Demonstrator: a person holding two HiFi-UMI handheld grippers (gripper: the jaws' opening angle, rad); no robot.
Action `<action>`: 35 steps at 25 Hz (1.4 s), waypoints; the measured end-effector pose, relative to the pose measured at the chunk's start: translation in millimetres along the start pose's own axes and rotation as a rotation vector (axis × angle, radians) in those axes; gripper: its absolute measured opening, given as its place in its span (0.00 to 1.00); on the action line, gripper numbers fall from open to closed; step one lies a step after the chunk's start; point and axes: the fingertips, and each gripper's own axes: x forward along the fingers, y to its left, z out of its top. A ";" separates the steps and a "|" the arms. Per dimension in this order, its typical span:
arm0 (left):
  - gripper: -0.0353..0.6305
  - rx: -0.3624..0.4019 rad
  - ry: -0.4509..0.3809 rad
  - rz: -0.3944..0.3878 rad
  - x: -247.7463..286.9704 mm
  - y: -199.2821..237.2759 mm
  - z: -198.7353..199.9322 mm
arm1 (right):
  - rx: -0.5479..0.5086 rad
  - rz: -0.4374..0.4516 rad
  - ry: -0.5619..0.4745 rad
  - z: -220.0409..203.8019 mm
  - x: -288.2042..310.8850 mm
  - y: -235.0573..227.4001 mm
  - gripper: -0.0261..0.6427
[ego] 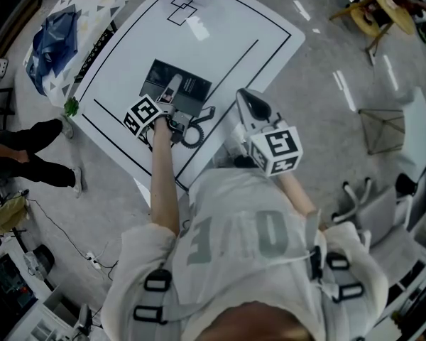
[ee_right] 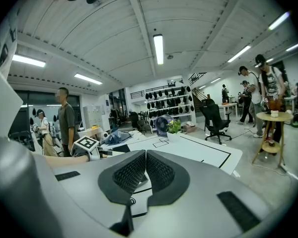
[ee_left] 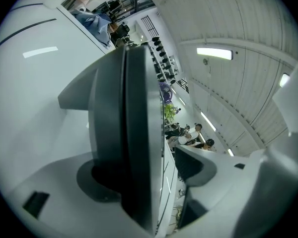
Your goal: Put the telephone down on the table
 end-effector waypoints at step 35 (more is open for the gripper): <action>0.52 -0.180 -0.299 -0.252 -87.0 -12.5 12.7 | -0.031 0.072 0.016 -5.7 3.9 26.9 0.05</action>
